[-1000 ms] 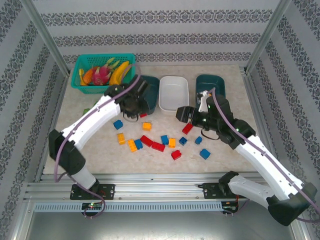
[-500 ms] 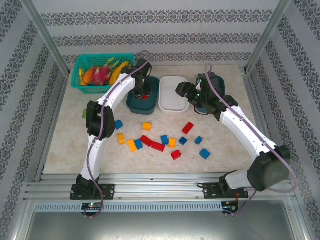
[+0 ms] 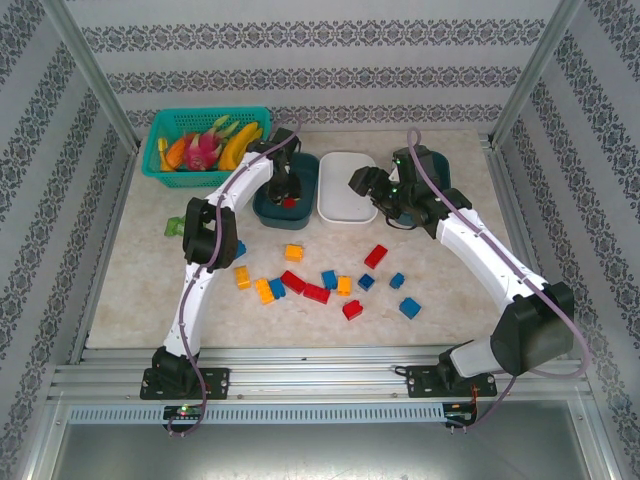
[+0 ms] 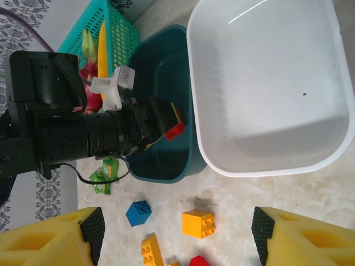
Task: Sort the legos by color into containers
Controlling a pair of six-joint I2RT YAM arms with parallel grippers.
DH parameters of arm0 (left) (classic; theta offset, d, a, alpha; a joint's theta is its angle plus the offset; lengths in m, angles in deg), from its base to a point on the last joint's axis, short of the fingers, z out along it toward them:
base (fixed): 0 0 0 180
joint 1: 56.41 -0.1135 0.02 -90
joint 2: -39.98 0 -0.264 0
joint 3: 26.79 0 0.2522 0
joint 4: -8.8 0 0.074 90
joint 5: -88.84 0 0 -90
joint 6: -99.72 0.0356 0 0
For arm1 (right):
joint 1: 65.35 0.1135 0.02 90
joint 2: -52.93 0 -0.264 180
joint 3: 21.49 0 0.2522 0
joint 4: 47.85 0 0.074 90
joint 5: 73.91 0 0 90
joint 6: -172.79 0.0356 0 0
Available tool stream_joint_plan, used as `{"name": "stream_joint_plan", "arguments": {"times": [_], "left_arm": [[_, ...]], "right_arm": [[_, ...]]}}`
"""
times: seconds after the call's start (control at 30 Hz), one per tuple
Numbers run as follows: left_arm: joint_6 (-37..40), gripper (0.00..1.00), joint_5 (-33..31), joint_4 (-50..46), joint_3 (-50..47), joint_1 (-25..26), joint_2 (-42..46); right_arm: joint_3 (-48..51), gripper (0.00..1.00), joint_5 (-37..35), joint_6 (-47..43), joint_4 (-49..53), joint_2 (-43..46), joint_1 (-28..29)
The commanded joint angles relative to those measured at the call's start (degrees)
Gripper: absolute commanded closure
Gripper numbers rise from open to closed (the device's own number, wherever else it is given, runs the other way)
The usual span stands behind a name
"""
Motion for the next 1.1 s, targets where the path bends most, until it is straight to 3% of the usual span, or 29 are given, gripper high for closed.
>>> {"name": "stream_joint_plan", "arguments": {"times": [0.0,0.2,0.43,0.6,0.8,0.93,1.07], "left_arm": [[0.9,0.52,0.7,-1.0,1.8,-0.9,-1.2],[0.8,0.34,-0.7,-2.0,2.9,-0.9,3.3],[0.6,0.22,-1.2,-2.8,3.0,-0.9,13.5],[2.9,0.15,2.9,-0.6,-2.1,0.7,23.6],[5.7,0.08,8.9,12.0,-30.9,7.1,44.9],[3.8,0.06,10.8,21.7,-53.3,13.5,59.2],[-0.7,0.04,8.8,29.0,-70.8,19.3,71.3]], "right_arm": [[0.7,0.27,0.0,0.4,2.1,0.7,-0.6],[-1.5,0.27,-3.2,-3.0,8.1,3.2,-0.5],[-6.9,0.29,-8.4,-7.0,21.2,6.3,-0.5],[-8.0,0.32,-12.4,-5.7,32.1,9.5,-0.1],[3.6,0.31,-17.0,2.4,43.8,16.9,0.4],[17.3,0.3,-13.7,7.4,39.8,21.0,-0.1],[27.0,0.24,-9.9,10.6,32.9,20.3,-0.2]]}}
